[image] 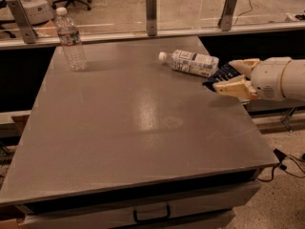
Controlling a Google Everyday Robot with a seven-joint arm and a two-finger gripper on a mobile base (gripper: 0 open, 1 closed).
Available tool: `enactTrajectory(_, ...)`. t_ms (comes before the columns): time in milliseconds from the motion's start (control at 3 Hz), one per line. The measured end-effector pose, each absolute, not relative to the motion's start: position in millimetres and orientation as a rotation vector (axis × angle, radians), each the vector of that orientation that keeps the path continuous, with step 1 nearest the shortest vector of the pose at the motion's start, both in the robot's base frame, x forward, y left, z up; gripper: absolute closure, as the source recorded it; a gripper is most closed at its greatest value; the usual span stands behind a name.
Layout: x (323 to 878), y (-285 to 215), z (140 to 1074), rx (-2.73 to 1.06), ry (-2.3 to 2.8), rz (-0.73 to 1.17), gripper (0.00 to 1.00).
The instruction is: Move rxbar blueberry near blue plastic bottle
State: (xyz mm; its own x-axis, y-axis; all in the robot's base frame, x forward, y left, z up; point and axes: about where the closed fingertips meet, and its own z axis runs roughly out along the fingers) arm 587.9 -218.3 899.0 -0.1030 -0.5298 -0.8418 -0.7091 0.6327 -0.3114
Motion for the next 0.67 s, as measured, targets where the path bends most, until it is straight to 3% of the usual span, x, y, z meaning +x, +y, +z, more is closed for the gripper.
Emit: enactTrajectory(667,623,-231,877,-0.878,1.771,0.176,0.39)
